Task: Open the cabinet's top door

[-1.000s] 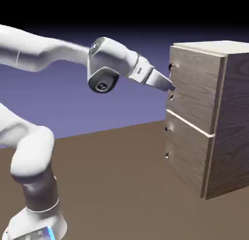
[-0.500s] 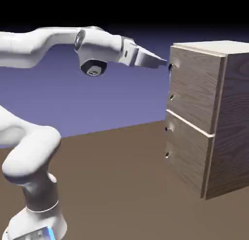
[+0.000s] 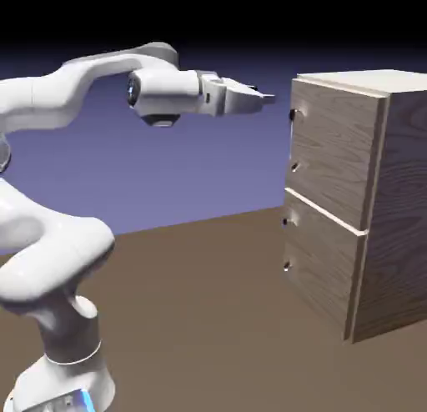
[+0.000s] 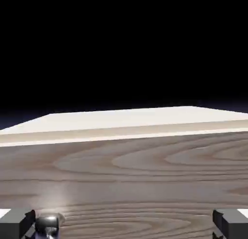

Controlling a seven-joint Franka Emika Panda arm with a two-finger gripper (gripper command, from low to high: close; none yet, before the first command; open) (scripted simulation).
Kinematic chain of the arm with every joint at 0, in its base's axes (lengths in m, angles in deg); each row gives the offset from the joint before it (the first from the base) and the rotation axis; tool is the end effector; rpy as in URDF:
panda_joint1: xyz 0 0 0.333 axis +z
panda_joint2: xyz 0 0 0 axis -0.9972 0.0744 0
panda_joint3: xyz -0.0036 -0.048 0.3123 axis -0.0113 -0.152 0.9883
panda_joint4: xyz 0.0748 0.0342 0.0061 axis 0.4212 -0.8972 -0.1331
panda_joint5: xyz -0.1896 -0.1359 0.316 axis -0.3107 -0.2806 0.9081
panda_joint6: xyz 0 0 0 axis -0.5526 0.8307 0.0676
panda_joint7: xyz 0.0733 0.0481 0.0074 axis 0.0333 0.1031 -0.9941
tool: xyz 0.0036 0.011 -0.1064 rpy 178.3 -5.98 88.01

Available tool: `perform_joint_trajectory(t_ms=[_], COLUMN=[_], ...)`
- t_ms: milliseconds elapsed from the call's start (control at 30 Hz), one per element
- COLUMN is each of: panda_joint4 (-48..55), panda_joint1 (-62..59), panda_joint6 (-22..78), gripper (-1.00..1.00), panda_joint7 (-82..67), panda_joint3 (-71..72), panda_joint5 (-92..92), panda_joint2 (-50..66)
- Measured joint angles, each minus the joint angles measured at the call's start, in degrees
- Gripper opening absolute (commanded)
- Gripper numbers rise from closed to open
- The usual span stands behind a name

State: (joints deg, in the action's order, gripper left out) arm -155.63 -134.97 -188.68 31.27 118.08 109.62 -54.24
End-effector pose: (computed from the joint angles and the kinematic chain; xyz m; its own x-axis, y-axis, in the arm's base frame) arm 0.3728 0.1226 0.5957 -0.0047 -0.7377 0.6751 -0.0836 -0.6725 -0.7354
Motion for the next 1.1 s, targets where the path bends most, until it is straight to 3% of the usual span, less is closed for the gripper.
perform_joint_trajectory(t_ms=[567, 733, 767, 833, 1100], panda_joint4=[8.7, 15.8, 16.6, 16.6, 0.0], panda_joint1=[-17.6, -25.8, -26.8, -26.8, -15.7], panda_joint6=[1.7, 2.6, 2.7, 2.7, 20.5], gripper=[0.0, 0.0, -1.0, -1.0, -1.0], panda_joint7=[-23.2, -22.7, -22.6, -22.6, -26.0], panda_joint3=[20.2, 22.7, 23.0, 23.0, 16.6], panda_joint5=[41.9, 42.3, 42.4, 42.4, 40.7], panda_joint2=[-10.7, -10.1, -10.0, -10.0, -9.2])
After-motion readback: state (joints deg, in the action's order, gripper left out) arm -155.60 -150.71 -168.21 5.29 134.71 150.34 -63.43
